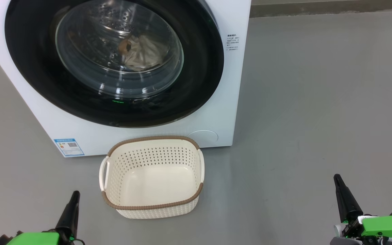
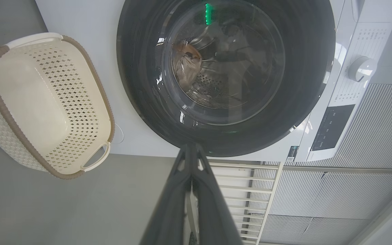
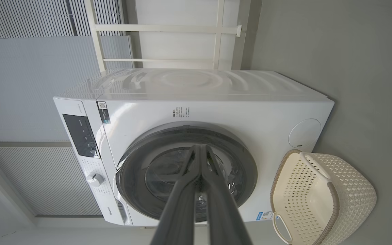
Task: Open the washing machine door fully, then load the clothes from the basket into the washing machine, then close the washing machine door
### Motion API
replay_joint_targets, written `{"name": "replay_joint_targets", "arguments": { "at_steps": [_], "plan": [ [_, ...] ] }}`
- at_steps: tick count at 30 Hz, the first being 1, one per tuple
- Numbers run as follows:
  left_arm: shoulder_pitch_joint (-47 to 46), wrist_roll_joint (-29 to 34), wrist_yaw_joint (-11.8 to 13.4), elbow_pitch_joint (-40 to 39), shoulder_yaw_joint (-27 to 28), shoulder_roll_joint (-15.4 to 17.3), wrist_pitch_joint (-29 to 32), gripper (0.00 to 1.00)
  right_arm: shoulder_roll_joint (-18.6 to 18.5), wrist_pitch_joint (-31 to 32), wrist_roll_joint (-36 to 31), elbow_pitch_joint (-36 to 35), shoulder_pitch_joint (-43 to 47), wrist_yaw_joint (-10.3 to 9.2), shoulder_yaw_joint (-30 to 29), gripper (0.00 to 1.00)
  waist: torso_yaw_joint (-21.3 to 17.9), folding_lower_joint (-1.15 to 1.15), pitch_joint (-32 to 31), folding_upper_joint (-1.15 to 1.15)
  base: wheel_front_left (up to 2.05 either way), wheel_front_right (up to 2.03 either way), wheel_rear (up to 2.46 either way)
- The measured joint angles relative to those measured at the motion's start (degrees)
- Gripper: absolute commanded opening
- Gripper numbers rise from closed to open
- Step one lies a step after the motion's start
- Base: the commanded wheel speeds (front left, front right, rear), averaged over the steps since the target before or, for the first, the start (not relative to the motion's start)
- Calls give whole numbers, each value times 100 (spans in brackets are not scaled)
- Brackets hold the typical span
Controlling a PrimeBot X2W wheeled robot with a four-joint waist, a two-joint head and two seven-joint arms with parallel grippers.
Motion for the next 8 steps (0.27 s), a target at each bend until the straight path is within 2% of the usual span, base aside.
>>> {"name": "replay_joint_targets", "arguments": {
  "at_steps": [8],
  "plan": [
    [0,0,0,0,4,-3,0,0,0,0,0,0,0,0,-2,0,0,0,0,0,0,0,0]
  ]
}}
